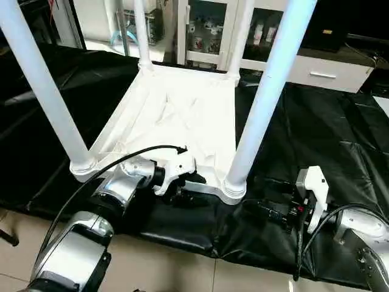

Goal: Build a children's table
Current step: Rotate table base

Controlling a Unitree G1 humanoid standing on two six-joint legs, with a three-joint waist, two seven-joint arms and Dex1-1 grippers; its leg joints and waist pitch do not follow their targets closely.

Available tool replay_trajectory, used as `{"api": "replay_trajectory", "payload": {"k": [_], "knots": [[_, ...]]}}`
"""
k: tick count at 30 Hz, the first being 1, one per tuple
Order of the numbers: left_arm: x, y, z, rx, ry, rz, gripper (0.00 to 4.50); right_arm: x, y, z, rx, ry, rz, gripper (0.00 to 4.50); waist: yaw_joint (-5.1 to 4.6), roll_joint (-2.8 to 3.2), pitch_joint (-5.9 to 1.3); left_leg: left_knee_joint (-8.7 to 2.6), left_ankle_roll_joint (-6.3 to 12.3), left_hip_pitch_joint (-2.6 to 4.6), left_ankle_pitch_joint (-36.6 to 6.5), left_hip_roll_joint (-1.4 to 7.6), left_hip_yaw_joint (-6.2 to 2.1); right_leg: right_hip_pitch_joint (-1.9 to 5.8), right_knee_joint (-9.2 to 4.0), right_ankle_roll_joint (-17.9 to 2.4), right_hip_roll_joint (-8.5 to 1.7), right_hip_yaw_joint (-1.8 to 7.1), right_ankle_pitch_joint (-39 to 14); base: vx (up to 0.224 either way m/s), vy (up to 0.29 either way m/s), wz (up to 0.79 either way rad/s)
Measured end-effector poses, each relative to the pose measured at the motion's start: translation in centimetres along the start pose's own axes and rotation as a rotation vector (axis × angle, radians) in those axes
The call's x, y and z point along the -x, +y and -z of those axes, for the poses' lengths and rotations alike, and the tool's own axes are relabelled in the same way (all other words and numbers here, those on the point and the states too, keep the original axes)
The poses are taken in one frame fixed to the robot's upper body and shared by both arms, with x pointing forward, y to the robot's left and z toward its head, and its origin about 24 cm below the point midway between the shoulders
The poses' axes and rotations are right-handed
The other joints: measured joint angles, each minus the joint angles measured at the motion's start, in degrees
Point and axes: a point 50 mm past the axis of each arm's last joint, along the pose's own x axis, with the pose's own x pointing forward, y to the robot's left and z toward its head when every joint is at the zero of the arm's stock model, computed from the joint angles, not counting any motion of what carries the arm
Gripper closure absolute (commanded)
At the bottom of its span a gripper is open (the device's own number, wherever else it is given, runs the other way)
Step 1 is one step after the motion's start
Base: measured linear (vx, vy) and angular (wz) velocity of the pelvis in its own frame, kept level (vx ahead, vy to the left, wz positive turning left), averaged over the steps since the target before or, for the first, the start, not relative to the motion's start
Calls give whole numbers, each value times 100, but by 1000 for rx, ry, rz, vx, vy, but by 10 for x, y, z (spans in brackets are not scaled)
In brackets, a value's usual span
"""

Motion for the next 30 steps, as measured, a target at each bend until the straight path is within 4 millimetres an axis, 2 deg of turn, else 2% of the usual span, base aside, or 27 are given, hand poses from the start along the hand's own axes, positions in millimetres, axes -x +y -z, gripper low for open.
{"api": "replay_trajectory", "payload": {"k": [1,3,4,10,16,22,30], "knots": [[0,0,0,-4,3,-1,215,0,0,0,0,0,-1,95,2,-2,1,0,0,0,0,0,0,0,0,0,0,0,0,0,0,0],[0,1,-1,-16,11,-2,220,0,0,0,0,0,-2,95,6,-5,3,0,0,0,0,0,-1,-1,2,2,0,-1,-1,0,0,0],[-1,2,-1,-24,15,-7,239,0,0,0,0,0,-3,95,10,-7,4,0,0,0,0,0,-1,-1,2,5,0,-1,-3,0,0,0],[0,4,-1,-31,13,-31,285,1,-1,2,-6,4,-6,95,31,-9,6,0,0,1,0,1,-2,0,4,22,0,-1,-13,0,0,0],[1,7,-2,-40,19,-34,326,1,-1,3,-10,9,-2,95,149,-8,6,0,0,17,0,2,-1,0,1,-3,-1,-3,1,0,0,0],[2,7,-4,-91,52,-21,359,1,-1,3,-6,6,-2,95,194,-8,6,2,1,11,0,1,5,4,-9,-5,-7,-2,-3,0,0,0],[2,6,-5,-153,112,6,374,2,-2,3,14,10,3,95,210,-5,4,2,1,21,0,2,5,11,-7,-3,-7,-2,-5,0,0,0]]}}
